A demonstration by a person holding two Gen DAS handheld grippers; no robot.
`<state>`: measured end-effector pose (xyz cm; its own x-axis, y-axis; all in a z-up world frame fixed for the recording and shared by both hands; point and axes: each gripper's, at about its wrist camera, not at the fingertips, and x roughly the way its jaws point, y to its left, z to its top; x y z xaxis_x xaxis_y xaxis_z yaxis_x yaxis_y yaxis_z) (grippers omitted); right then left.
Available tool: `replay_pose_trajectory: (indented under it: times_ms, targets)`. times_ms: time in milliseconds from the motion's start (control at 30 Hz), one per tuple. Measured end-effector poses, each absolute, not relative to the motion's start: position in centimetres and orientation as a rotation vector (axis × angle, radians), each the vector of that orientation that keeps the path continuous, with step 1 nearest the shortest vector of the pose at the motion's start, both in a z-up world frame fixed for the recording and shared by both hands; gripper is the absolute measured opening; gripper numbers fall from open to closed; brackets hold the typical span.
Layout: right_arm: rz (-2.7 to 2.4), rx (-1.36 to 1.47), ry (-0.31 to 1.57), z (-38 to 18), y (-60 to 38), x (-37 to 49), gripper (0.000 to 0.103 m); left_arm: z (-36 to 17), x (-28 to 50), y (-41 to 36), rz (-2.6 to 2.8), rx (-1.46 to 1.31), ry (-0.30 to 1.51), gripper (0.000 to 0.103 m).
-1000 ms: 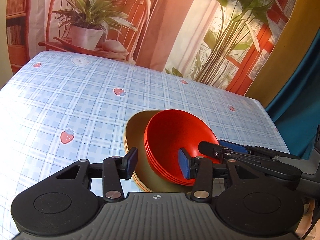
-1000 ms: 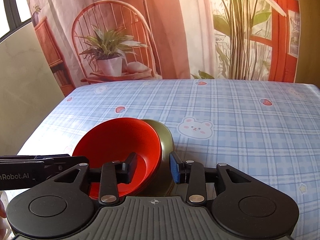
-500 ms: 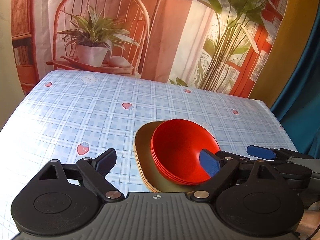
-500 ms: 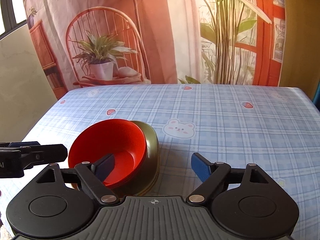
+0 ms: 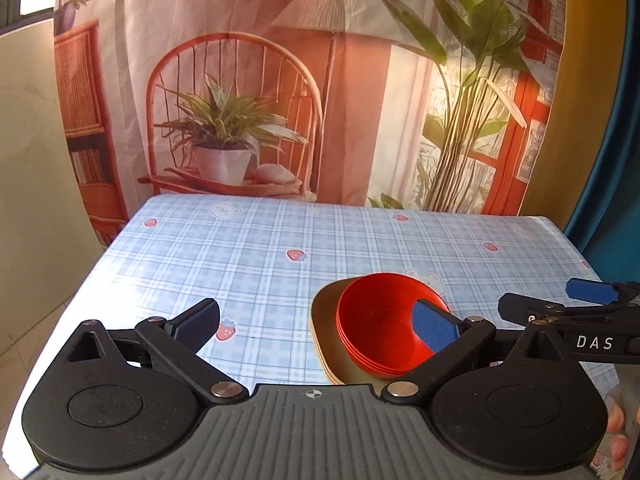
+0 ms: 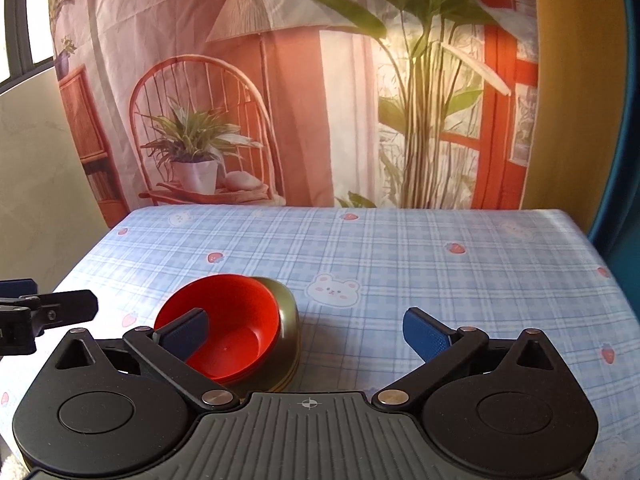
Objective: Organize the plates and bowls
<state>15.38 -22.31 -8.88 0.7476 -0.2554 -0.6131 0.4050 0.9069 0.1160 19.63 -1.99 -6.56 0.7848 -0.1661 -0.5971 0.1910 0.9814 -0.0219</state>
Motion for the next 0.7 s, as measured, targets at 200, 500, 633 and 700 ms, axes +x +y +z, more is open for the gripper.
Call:
replay_pose_trajectory:
  times_ms: [200, 500, 633, 700]
  targets:
    - [-0.393, 0.231, 0.557, -5.5, -21.6, 12.2, 0.103, -3.1, 16.7, -1.8, -0.144, 0.069, 0.585, 0.103]
    - [-0.431, 0.229, 0.469, -1.1, -20.7, 6.3, 0.103, 0.5, 11.7, -1.3, -0.165, 0.032, 0.496, 0.103]
    - [-0.441, 0.227, 0.435, 0.6, -20.3, 4.0, 0.103, 1.6, 10.0, -2.2, -0.147, 0.074, 0.461, 0.103]
    - [-0.446, 0.222, 0.416, 1.3, -20.1, 3.0, 0.103, 2.3, 9.2, -2.3, -0.138, 0.082, 0.443, 0.103]
